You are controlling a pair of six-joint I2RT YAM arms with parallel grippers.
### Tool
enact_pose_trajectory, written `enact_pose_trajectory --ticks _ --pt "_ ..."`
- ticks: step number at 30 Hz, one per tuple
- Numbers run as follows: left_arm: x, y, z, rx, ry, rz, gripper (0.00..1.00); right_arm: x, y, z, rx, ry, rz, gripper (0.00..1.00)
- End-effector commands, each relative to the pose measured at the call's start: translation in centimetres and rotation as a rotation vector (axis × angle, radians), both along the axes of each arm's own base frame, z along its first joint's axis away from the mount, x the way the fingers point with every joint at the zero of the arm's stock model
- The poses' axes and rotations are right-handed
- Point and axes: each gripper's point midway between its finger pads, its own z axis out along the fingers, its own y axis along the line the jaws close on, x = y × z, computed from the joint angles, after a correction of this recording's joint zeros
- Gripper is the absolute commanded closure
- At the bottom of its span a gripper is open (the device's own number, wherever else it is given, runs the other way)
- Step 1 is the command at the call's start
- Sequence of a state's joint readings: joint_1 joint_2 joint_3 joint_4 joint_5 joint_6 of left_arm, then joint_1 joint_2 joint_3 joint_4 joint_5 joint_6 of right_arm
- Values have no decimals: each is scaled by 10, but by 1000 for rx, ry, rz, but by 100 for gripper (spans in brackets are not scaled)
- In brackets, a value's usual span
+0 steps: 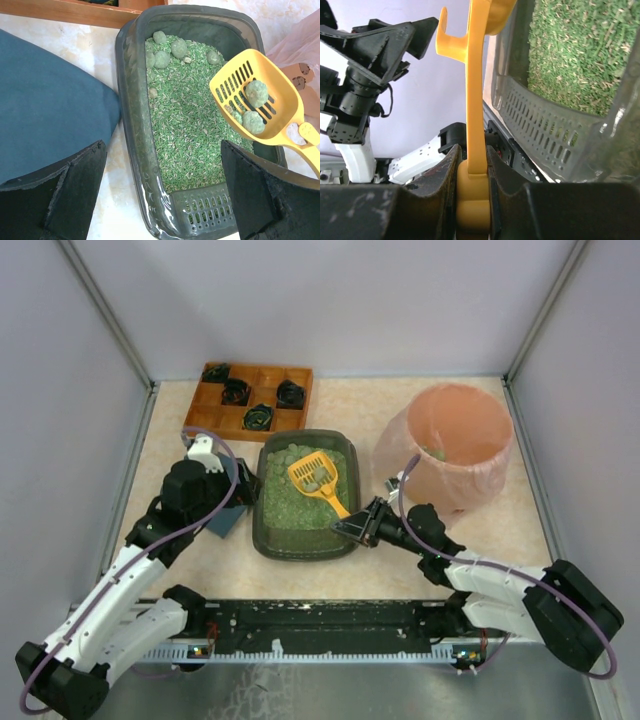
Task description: Clean the litter box
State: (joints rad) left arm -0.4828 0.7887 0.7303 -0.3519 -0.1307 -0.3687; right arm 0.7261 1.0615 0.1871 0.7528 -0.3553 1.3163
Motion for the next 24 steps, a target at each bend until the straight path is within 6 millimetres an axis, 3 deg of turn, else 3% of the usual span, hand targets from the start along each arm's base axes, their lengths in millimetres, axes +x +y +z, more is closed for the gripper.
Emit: enact_pose_trajectory --ticks 1,10,16,24 --pt "1 0 3 3 -13 0 0 7 5 51 66 -137 -11 100" --pt "2 -1 1 3 -9 -5 0 8 -3 101 76 -223 -61 100" --pt "1 0 3 2 -15 3 0 13 -9 136 -13 -284 -84 100" --pt "1 -1 2 -1 -11 -5 0 29 -35 177 -40 -375 -146 100"
